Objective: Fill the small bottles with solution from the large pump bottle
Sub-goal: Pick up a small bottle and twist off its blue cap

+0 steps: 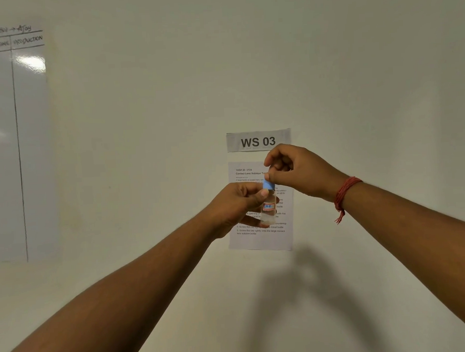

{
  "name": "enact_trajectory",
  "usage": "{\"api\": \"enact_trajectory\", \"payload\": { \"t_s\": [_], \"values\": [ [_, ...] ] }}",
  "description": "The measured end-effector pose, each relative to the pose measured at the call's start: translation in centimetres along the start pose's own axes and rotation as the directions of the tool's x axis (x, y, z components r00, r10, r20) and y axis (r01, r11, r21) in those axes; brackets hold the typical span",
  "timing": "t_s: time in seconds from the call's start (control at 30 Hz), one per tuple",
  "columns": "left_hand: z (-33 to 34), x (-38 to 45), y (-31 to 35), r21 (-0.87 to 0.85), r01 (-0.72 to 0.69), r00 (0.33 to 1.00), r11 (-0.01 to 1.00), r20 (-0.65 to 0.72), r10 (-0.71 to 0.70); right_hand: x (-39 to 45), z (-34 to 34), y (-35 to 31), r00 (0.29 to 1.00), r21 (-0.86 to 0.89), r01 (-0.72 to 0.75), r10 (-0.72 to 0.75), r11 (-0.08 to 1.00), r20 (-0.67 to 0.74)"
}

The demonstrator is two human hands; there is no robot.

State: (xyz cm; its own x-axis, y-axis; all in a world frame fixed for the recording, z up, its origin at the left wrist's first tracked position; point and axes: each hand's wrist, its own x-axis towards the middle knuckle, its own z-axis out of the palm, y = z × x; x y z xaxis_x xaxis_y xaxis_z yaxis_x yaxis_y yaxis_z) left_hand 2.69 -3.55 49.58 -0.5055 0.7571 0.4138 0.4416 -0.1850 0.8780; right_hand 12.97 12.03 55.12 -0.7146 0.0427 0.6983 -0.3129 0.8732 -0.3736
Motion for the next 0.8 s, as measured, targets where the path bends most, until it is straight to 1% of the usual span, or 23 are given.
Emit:
{"api": "enact_trajectory", "payload": {
  "t_s": [0.33, 0.67, 0.8],
  "values": [
    [0.11, -0.22, 0.09, -0.008, -0.009, 1.0, 1.0, -0.003, 0.009, -0.45, 0.02, -0.06, 0.999, 0.0, 0.011, -0.011, 1.0, -0.032],
    [0.18, -0.55, 0.26, 0.005, -0.006, 1.0, 1.0, -0.007, 0.006, -0.67, -0.03, -0.51, 1.0, -0.012, 0.006, -0.006, 1.0, -0.012],
    [0.12, -0.56, 0.29, 0.003, -0.012, 1.0, 1.0, -0.003, 0.012, -0.81, -0.22, -0.62, 1.0, 0.017, 0.003, -0.003, 1.0, -0.02]
  ]
}}
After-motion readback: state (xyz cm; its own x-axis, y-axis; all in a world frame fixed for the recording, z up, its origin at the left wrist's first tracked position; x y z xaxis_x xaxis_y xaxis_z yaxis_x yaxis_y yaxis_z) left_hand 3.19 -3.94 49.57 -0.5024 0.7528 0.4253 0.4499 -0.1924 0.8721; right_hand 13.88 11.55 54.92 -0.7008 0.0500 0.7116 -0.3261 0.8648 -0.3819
